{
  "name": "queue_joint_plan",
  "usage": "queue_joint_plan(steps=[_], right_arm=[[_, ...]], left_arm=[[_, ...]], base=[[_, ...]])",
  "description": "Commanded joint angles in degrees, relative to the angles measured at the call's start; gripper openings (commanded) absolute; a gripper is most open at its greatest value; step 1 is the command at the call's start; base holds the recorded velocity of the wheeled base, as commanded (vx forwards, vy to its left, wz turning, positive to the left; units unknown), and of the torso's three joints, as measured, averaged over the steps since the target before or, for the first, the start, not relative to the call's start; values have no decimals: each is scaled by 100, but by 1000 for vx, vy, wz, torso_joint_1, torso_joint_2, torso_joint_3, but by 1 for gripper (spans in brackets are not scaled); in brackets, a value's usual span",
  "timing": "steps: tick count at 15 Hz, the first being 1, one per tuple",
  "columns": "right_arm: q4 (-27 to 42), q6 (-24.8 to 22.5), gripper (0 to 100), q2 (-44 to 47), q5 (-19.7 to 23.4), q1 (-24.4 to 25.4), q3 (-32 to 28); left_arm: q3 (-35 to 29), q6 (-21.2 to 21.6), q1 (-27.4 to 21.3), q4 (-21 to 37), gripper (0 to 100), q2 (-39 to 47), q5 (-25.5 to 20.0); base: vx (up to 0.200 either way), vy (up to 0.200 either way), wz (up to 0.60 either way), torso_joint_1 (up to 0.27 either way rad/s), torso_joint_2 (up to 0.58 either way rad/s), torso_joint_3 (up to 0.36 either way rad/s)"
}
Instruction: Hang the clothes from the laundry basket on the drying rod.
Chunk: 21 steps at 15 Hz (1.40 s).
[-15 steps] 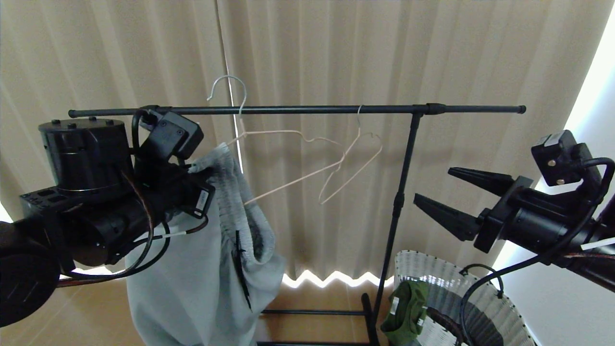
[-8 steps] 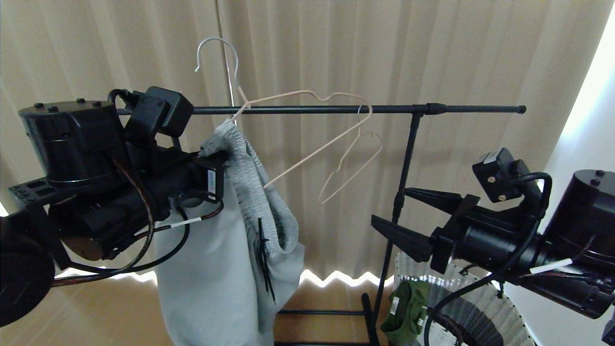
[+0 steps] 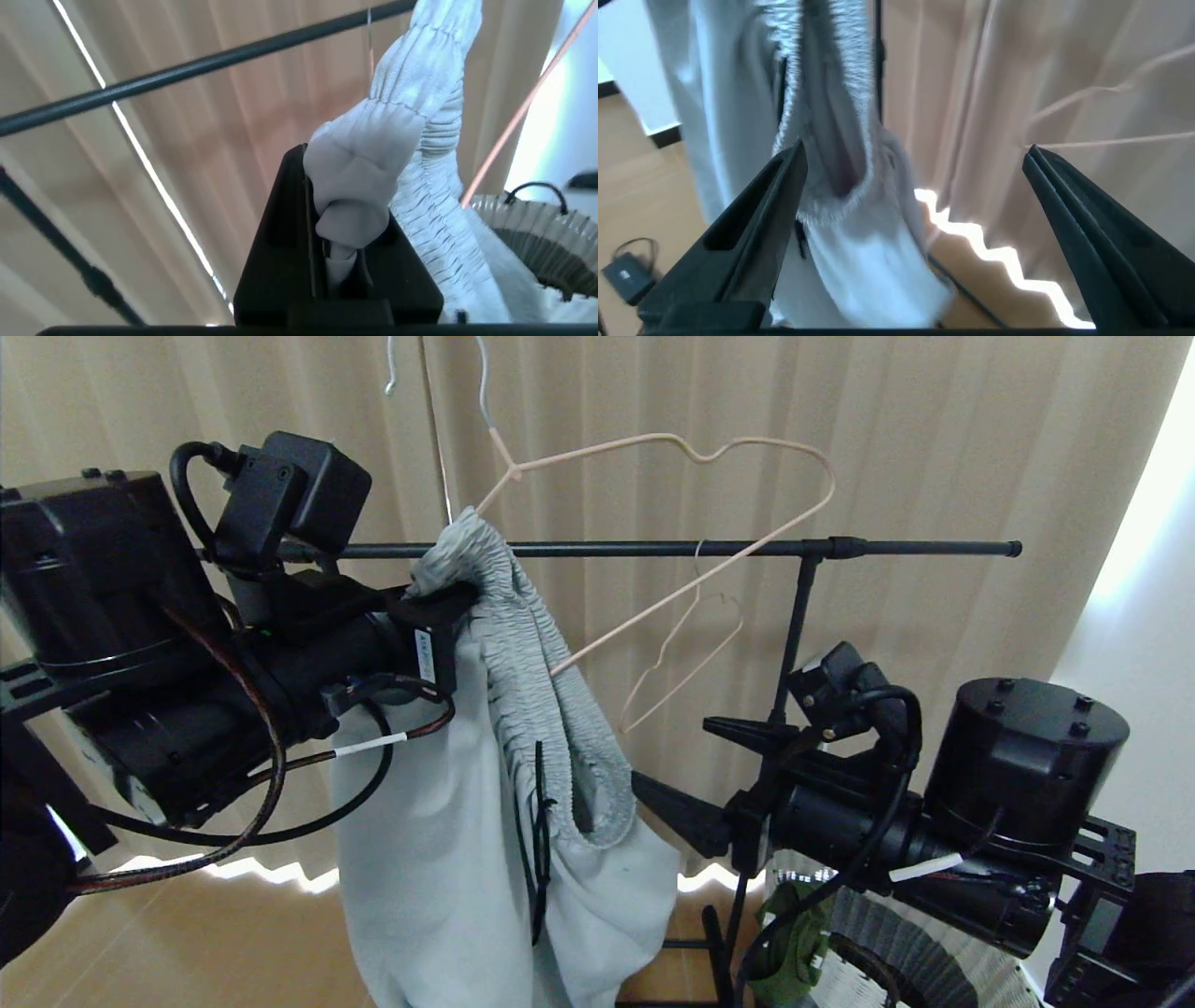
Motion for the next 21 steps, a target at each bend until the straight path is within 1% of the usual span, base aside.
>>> queue_joint_plan(steps=[1, 6, 8, 10, 11, 15, 17, 19, 21], right_arm=[[1, -1, 100, 258, -34, 120, -161], [1, 25, 100, 478, -218, 85, -196], [9, 17, 100, 522, -464, -30, -161], [18, 17, 100, 592, -561, -117, -134], [9, 17, 100, 653, -675, -240, -90], [1, 25, 100, 618, -675, -320, 129], [1, 25, 100, 601, -658, -249, 103], [1, 17, 100, 618, -640, -30, 6], [1, 17, 100, 715, -640, -21, -90]], left_arm=[[-14, 1, -84, -40, 0, 30, 6], [-23, 62, -313, -40, 0, -75, 6], [-23, 150, -313, -49, 0, -102, 6], [-14, 150, -313, -40, 0, -146, 6], [-23, 168, -313, -40, 0, -172, 6], [-31, 265, -313, -49, 0, -172, -3], [-14, 256, -322, -49, 0, -154, -3], [-23, 256, -374, -49, 0, -154, -3], [-14, 256, -392, -49, 0, -163, -3]], base=[[0, 0, 0, 0, 0, 0], [0, 0, 0, 0, 0, 0], [0, 0, 0, 0, 0, 0], [0, 0, 0, 0, 0, 0], [0, 0, 0, 0, 0, 0], [0, 0, 0, 0, 0, 0], [0, 0, 0, 0, 0, 0], [0, 0, 0, 0, 0, 0], [0, 0, 0, 0, 0, 0]])
